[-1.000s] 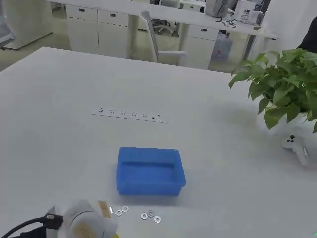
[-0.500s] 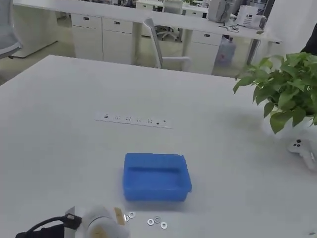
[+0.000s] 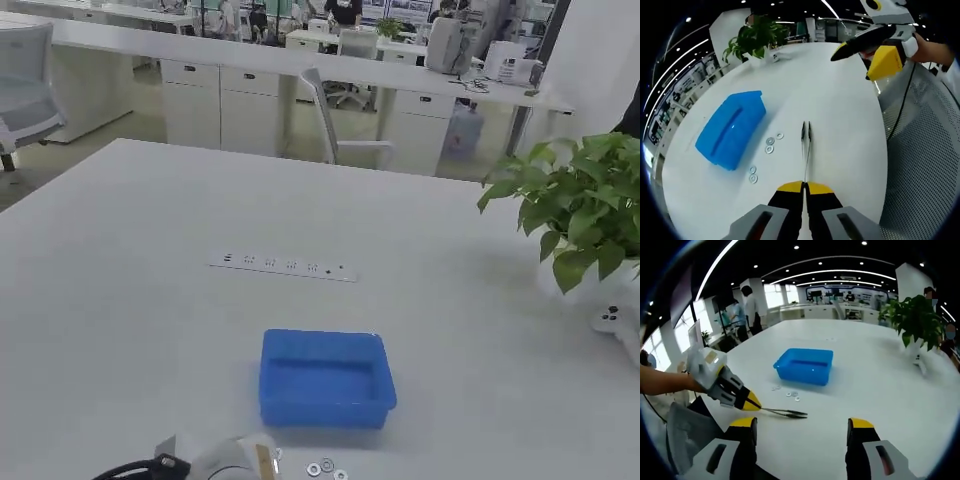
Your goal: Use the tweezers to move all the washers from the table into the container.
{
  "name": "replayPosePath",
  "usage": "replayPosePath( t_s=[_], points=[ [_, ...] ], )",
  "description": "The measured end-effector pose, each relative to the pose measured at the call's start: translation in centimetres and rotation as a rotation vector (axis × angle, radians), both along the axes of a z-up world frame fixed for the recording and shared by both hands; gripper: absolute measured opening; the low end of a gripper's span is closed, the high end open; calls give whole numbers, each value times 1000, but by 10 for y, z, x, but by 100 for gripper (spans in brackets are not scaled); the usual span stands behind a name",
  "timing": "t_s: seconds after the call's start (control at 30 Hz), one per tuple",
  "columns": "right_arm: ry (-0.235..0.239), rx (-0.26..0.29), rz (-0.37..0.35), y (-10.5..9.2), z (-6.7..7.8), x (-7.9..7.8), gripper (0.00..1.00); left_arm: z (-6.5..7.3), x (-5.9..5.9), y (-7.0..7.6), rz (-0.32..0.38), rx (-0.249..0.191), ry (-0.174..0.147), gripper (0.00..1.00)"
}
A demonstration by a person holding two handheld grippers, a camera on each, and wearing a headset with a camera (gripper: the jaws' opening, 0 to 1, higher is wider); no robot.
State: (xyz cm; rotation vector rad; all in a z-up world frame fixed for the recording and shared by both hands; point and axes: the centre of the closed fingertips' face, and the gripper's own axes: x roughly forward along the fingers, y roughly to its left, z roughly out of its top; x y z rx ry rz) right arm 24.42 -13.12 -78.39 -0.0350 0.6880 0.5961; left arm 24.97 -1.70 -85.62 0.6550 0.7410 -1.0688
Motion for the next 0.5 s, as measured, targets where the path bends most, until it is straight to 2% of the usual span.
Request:
replayPosePath(
  t_s=[0.03, 0.13, 0.3, 0.4, 0.5],
  points=[
    [3, 3, 9, 3, -2, -1, 72, 3, -1, -1, -8, -2, -14, 0],
    [18, 21, 48, 13, -4, -3, 69, 10, -4, -4, -7, -16, -22, 0],
    [37, 39, 145, 33, -8, -6, 55, 29, -9, -8, 26, -75, -29, 0],
    [38, -12, 247, 48, -19, -11, 47, 42, -11, -11, 36, -105, -49, 0],
    [58, -31, 288, 58, -33, -14, 46, 53, -13, -15, 34, -129, -68, 0]
  ],
)
